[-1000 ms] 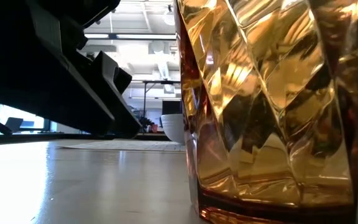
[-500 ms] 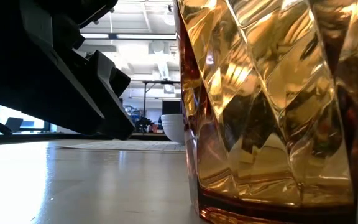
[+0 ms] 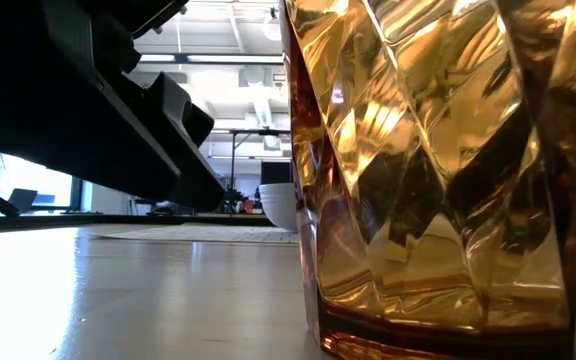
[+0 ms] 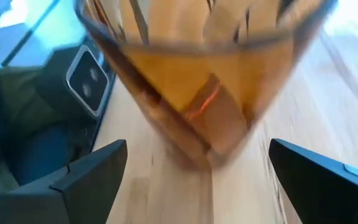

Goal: Pick & Place Utensil
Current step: Put the brown glass on the top right of the gray mat

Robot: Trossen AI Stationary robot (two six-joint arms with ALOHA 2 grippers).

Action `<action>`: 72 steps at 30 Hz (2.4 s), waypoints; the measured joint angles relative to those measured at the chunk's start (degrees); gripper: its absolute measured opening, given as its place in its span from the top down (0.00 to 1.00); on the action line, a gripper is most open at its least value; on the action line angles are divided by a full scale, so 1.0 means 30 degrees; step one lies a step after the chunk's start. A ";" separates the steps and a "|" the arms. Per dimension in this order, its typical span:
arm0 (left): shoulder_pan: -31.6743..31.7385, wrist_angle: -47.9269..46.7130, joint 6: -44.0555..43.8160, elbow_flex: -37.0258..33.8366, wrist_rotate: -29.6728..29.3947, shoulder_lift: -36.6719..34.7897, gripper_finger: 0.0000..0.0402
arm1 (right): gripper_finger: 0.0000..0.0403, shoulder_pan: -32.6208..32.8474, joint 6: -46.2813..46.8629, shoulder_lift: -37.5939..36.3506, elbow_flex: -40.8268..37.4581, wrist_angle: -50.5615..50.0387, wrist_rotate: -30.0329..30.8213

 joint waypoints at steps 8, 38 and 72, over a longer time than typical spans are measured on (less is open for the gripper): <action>0.0000 0.0135 0.0019 0.0000 -0.0022 0.0000 0.66 | 0.04 -0.0520 -0.2021 0.0982 0.0000 0.2698 -0.0067; 0.0000 0.0113 -0.0178 0.0000 -0.1056 0.0000 0.66 | 0.02 -0.2021 -0.4022 0.2310 0.0714 0.6261 -0.1667; 0.0000 -0.1477 -0.0461 -0.0015 -0.2171 0.0000 0.66 | 0.03 -0.3235 -0.5249 0.4226 0.0721 1.2213 -0.3170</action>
